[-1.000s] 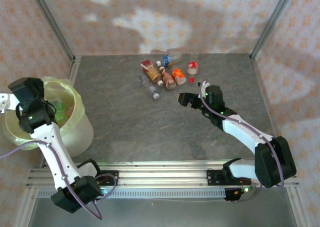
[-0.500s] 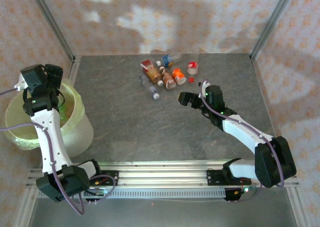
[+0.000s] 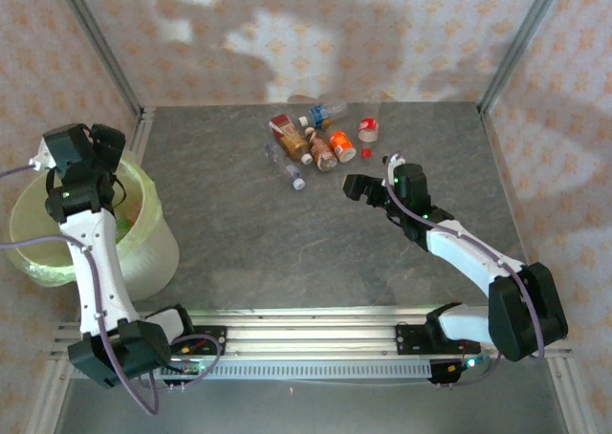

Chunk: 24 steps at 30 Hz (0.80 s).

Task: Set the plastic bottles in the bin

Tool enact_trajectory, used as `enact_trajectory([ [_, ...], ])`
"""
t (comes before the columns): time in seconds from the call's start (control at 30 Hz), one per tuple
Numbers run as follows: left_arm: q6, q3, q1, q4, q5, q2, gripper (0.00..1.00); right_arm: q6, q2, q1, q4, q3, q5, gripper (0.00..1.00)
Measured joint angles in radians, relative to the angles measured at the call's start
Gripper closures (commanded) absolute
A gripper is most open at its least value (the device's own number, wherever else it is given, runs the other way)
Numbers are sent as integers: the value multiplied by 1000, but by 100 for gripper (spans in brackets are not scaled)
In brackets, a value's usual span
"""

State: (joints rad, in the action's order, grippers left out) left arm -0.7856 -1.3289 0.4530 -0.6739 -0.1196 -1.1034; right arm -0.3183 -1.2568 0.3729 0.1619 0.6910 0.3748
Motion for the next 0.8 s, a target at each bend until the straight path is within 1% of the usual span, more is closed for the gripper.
enact_trajectory([
  [0.1, 41, -50, -74, -13, -5, 37, 0, -18, 0, 0, 0, 0, -13, 1],
  [0.2, 76, -95, -194, -26, -3, 47, 0, -26, 0, 0, -4, 0, -19, 1],
  [0.33, 102, -120, -357, -29, 17, 22, 0, -26, 0, 3, -4, 0, -21, 0],
  [0.43, 108, -138, -462, -29, 36, -23, 0, -16, 0, 19, -4, 0, -32, 0],
  [0.57, 114, -160, -558, -24, 50, -91, 0, 27, -13, 82, -6, 3, -63, 0],
  [0.67, 114, -164, -603, -11, 47, -143, 0, 56, -75, 143, -24, 40, -94, 0],
  [0.8, 124, -199, -673, -11, 45, -228, 0, 50, -175, 165, -74, 124, -204, 1],
])
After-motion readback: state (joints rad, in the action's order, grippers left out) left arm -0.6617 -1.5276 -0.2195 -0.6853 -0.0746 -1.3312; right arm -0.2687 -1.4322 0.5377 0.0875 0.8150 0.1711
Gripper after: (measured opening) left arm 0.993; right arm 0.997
